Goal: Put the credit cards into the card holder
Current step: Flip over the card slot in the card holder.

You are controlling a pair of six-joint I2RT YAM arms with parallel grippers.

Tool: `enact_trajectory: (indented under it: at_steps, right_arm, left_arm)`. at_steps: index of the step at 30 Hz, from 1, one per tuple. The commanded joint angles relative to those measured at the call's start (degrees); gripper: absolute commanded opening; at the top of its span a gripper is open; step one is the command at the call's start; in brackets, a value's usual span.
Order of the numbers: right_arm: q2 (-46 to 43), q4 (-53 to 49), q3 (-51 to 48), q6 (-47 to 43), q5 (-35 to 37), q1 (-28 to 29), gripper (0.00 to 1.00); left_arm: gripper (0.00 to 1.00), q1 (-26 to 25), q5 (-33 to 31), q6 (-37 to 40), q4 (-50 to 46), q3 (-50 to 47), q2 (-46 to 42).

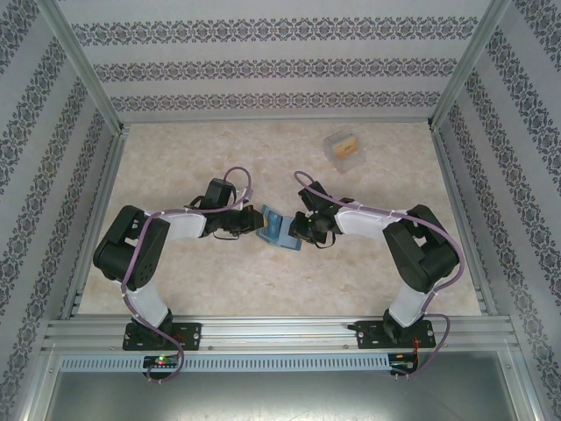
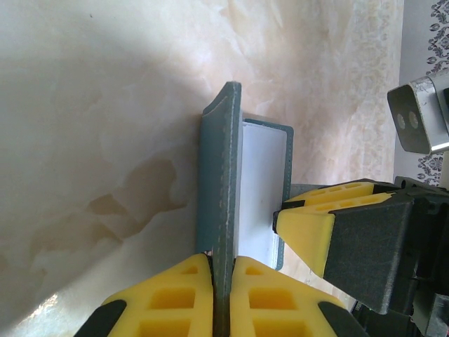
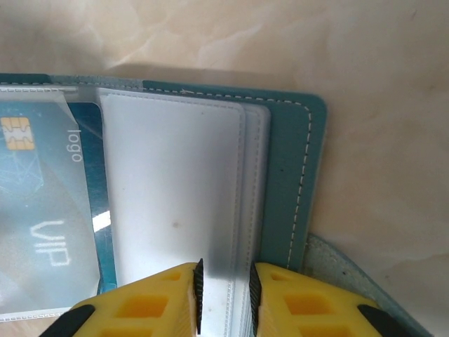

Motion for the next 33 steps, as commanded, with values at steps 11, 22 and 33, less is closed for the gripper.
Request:
enact_trajectory:
  at_steps: [11,22,33]
  right_arm:
    - [0.44,-0.37,1.87,0.09,1.01,0.80,0.18]
    - [0.63,-0.16,2.36,-0.14,0.62,1.05,0.09]
    - [1.70,1.42,2.11,0.57,0.25,1.14,0.22]
  left_arm:
    - [0.11,0.09,-0.25,-0.30,-0.49,-0.57,-0.19]
    - [0.11,0.13,-0.07,-0.53,0.00,-0.84,-0.30]
    - [0.11,0.05,0.19,-0.82,0.68,-1.17,-0.40]
